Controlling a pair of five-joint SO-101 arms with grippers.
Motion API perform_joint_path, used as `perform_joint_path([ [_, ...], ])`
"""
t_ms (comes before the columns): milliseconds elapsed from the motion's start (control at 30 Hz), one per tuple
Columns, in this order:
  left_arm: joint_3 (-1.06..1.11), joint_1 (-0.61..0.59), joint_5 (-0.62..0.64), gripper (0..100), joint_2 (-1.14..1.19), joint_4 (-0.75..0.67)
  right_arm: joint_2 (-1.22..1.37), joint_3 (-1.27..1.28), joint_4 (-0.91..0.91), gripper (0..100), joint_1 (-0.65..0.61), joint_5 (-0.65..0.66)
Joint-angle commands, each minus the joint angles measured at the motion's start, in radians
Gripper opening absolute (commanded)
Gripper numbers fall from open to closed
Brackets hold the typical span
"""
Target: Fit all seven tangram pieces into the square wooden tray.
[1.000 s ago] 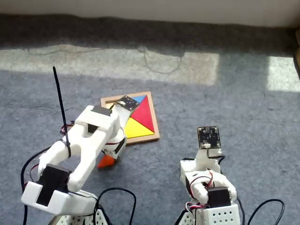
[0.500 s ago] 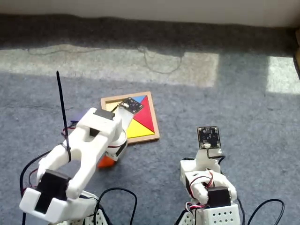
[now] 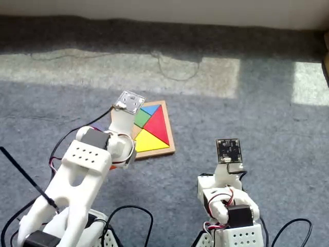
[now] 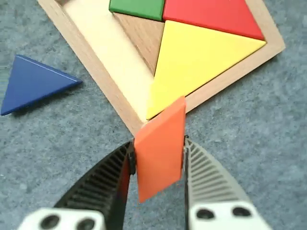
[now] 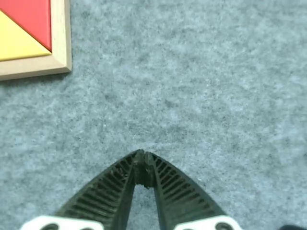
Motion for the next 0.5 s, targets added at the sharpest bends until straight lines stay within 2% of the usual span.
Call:
perform_joint_path([
  [0, -0.125, 0.007, 0.051, 1, -0.03, -0.005, -0.005, 0.153, 0.004, 0.9, 0.012, -0.006],
  [167, -0.173, 0.012, 0.072, 1, -0.028, -0.094, -0.005, 0.153, 0.004, 0.9, 0.012, -0.006],
  [233, -0.16, 0.008, 0.132, 1, -0.007, -0.127, -0.005, 0.153, 0.004, 0.9, 0.012, -0.006],
  [467, -0.182, 0.002, 0.232, 1, 0.274, -0.261, -0.005, 0.153, 0.004, 0.9, 0.012, -0.006],
])
